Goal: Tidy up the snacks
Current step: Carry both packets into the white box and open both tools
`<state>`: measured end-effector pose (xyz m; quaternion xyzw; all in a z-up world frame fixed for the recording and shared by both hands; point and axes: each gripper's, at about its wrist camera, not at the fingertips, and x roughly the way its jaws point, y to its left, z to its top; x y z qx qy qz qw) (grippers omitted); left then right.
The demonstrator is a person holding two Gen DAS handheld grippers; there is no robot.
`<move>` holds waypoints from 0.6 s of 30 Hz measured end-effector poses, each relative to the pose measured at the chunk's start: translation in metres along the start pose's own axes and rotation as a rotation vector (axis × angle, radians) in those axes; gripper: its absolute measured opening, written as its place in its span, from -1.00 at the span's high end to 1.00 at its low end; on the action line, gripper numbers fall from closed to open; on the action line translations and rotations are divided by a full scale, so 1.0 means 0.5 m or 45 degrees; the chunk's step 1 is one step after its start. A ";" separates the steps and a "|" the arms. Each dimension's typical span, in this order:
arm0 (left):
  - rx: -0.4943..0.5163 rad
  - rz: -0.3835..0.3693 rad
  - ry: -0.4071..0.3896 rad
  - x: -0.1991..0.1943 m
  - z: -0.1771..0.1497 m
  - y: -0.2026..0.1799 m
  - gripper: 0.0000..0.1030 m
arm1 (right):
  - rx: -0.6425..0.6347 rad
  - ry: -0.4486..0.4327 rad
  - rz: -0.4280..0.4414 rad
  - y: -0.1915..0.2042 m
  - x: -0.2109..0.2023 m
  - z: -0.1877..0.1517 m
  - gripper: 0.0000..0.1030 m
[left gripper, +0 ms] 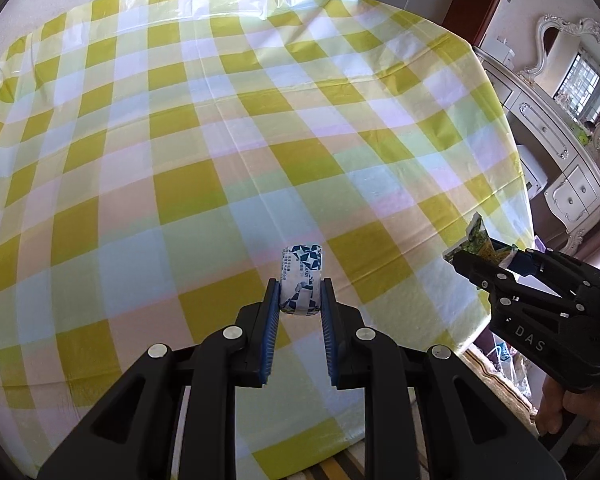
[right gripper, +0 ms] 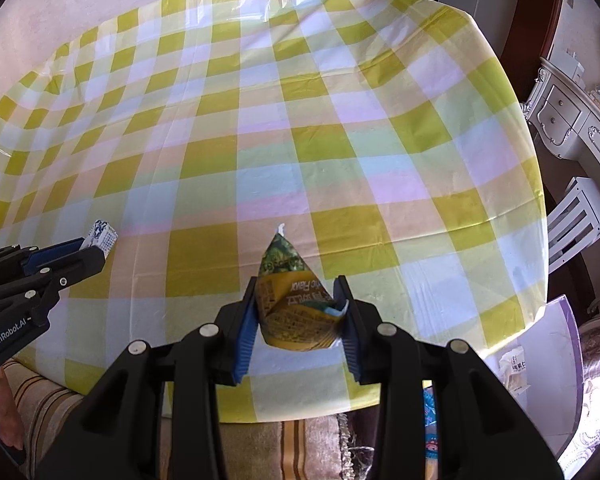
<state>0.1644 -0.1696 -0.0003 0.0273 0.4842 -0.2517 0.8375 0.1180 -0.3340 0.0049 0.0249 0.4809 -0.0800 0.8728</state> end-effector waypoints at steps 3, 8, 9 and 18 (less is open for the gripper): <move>0.014 -0.032 0.010 -0.002 -0.005 -0.029 0.63 | 0.015 -0.003 -0.011 -0.018 -0.009 -0.009 0.28; 0.054 -0.081 0.023 -0.006 -0.014 -0.083 0.63 | 0.044 -0.001 -0.038 -0.052 -0.021 -0.028 0.28; 0.065 -0.091 0.027 -0.006 -0.015 -0.094 0.63 | 0.050 0.000 -0.044 -0.059 -0.022 -0.032 0.28; 0.155 -0.209 0.073 -0.004 -0.039 -0.205 0.63 | 0.116 0.013 -0.120 -0.141 -0.050 -0.084 0.28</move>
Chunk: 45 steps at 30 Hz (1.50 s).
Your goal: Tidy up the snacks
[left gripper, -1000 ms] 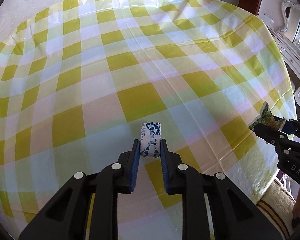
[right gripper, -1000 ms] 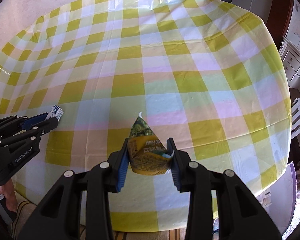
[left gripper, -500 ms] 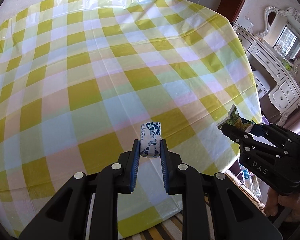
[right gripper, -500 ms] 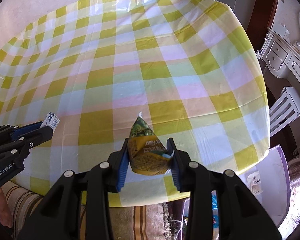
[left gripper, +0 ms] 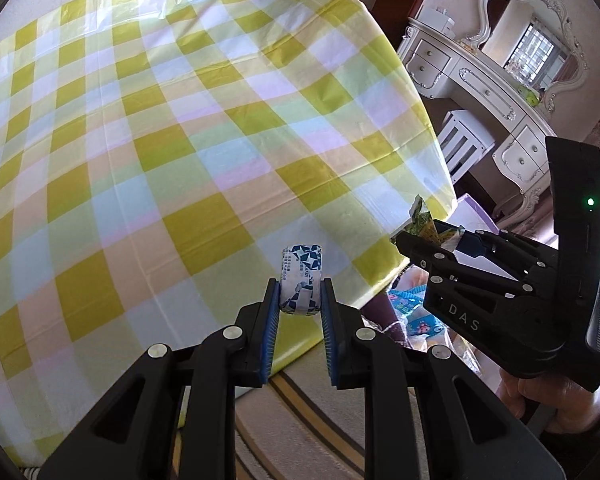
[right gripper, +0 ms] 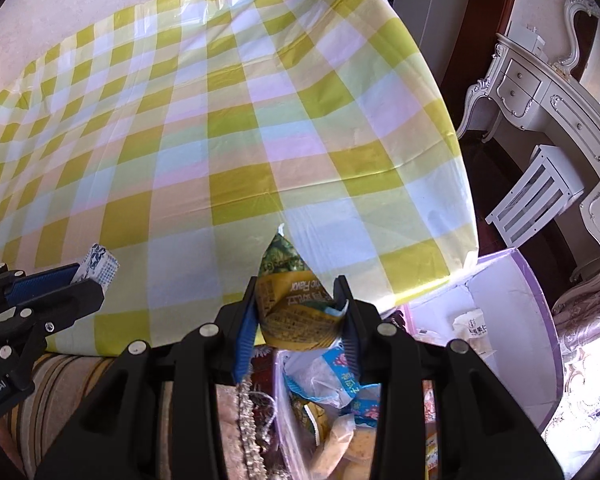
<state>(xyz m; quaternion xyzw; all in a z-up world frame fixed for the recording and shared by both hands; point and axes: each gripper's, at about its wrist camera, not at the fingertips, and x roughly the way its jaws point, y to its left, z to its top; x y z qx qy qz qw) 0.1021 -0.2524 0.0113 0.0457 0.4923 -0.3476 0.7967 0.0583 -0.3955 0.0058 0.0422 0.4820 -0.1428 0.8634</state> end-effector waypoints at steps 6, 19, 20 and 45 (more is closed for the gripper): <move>0.078 -0.063 0.041 0.016 -0.012 -0.080 0.63 | 0.071 0.019 -0.073 -0.084 -0.013 -0.038 0.28; 0.133 -0.261 0.186 0.056 -0.059 -0.218 0.63 | 0.196 0.072 -0.257 -0.221 -0.058 -0.136 0.27; 0.127 -0.261 0.196 0.059 -0.062 -0.223 0.63 | 0.205 0.075 -0.271 -0.228 -0.063 -0.143 0.25; 0.100 -0.091 0.120 -0.045 -0.192 -0.258 -0.77 | 0.370 0.037 -0.377 -0.200 -0.251 -0.295 -0.48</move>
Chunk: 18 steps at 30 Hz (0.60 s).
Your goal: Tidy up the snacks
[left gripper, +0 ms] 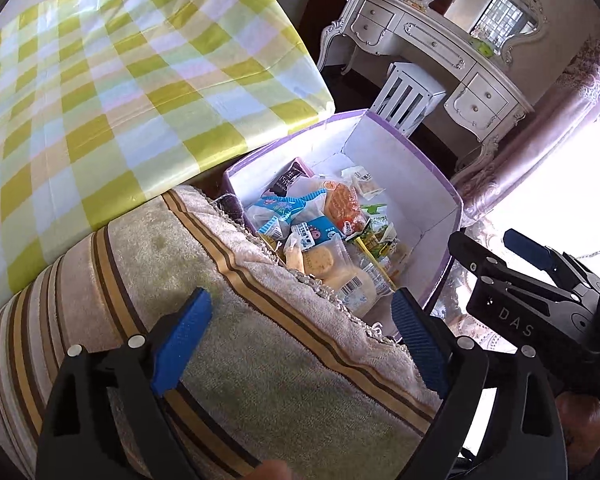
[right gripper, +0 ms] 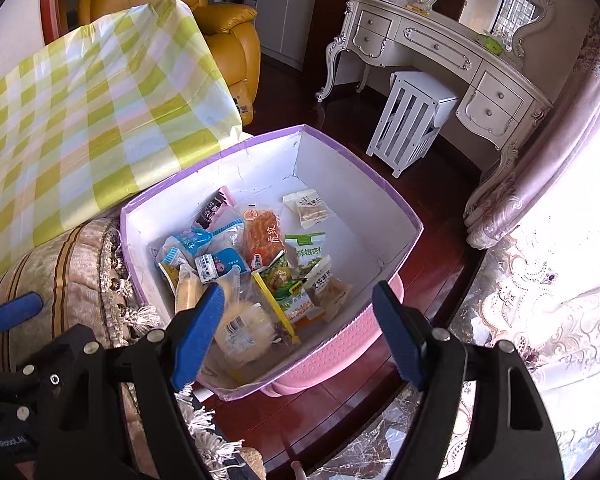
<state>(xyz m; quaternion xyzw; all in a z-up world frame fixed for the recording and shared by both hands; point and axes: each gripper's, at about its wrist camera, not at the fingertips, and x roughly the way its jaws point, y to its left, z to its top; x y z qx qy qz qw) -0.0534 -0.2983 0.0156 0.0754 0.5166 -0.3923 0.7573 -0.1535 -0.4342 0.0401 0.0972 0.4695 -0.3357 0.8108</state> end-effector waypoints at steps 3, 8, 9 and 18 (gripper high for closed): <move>0.014 -0.019 0.002 0.007 0.001 -0.004 -0.92 | 0.030 0.017 0.005 -0.009 0.015 0.000 -0.48; 0.030 0.033 0.017 0.018 0.004 -0.014 -0.92 | 0.023 0.023 -0.002 -0.009 0.025 0.001 -0.48; 0.018 0.032 0.019 0.021 0.008 -0.012 -0.92 | 0.022 0.024 -0.005 -0.010 0.026 0.000 -0.48; -0.064 -0.014 0.007 0.032 0.025 0.008 -0.92 | 0.011 0.021 -0.008 -0.009 0.031 0.000 -0.48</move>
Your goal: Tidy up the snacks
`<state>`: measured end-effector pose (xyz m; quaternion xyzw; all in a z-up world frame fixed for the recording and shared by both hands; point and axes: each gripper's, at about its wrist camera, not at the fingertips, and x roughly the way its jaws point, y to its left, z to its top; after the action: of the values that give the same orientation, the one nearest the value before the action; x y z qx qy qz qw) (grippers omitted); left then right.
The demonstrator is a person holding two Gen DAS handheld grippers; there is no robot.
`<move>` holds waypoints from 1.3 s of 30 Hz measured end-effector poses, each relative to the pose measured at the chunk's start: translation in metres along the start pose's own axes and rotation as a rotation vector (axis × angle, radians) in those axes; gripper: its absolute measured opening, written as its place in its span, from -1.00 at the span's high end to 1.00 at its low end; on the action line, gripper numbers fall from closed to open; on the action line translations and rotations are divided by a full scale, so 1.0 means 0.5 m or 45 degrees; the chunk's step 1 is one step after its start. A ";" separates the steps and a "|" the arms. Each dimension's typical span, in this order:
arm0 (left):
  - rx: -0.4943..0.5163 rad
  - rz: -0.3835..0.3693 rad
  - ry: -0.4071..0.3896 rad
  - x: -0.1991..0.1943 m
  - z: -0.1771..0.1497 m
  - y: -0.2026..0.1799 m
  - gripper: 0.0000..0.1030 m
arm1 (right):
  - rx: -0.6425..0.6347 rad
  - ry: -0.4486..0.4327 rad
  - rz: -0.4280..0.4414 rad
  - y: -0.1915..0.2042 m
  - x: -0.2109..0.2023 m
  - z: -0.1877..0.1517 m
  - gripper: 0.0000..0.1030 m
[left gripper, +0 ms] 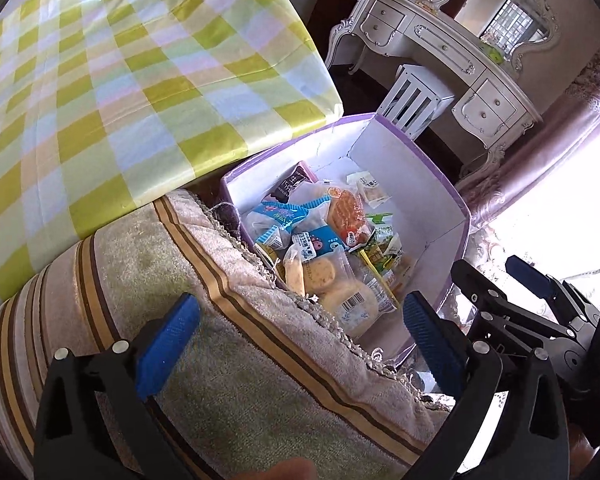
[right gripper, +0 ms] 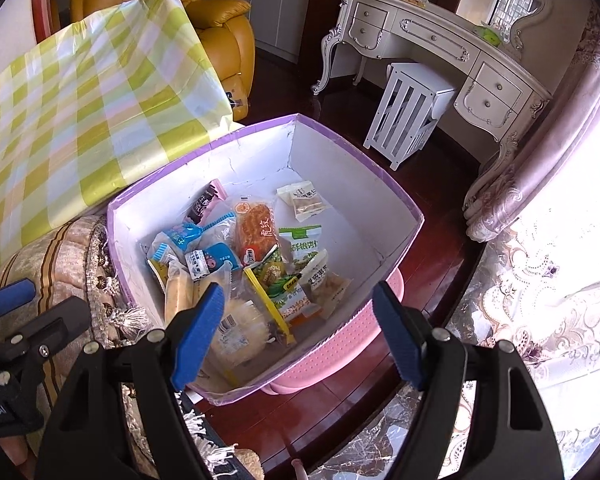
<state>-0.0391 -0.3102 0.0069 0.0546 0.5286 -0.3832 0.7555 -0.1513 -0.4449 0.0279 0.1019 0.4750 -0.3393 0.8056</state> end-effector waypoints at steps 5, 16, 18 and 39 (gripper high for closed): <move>-0.013 -0.023 0.000 0.000 0.001 0.007 -0.92 | 0.002 0.004 -0.005 0.003 -0.001 -0.001 -0.48; 0.004 -0.005 0.008 0.001 -0.002 0.002 -0.92 | -0.003 0.005 -0.003 0.005 -0.001 -0.001 -0.48; 0.000 -0.009 0.007 0.001 -0.003 0.002 -0.92 | -0.002 0.004 -0.004 0.005 -0.002 -0.001 -0.48; 0.001 -0.011 0.006 0.001 -0.004 0.001 -0.92 | 0.007 0.008 -0.009 -0.005 0.003 -0.006 -0.48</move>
<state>-0.0399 -0.3091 0.0055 0.0536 0.5307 -0.3863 0.7525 -0.1545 -0.4459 0.0255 0.1035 0.4769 -0.3431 0.8026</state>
